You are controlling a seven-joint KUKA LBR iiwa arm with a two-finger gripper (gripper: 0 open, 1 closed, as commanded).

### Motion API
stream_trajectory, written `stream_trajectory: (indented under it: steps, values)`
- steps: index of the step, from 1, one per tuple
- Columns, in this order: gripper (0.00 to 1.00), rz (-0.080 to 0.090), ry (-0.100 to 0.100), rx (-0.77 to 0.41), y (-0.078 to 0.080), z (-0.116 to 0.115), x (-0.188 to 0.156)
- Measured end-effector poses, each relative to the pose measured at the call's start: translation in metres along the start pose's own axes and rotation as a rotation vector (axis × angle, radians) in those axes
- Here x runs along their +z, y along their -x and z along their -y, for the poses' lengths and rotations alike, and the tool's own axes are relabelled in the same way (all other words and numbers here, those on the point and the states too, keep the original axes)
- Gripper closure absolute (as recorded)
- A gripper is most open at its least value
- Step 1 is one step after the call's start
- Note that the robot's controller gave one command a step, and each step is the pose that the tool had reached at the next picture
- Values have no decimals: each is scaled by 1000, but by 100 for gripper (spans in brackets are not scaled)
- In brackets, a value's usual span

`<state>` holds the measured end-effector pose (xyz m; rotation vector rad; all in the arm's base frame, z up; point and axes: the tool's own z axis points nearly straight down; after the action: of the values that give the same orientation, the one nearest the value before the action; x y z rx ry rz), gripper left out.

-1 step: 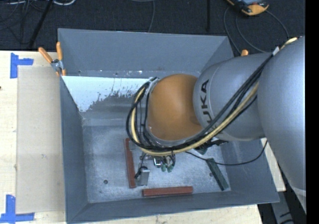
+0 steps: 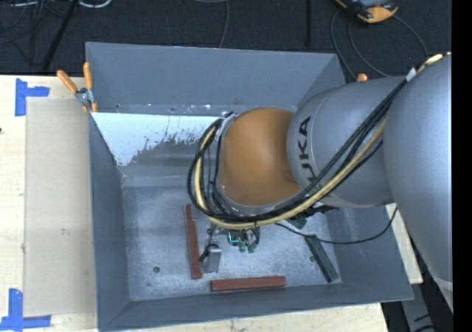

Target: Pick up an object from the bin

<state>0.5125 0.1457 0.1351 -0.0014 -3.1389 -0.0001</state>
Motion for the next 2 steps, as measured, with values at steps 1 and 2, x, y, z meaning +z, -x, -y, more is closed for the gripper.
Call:
stream_trajectory:
  steps: [1, 2]
  values:
    - [0, 0, 0, -3, 0, -1, 0]
    - [0, -3, -2, -75, 3, -22, -18]
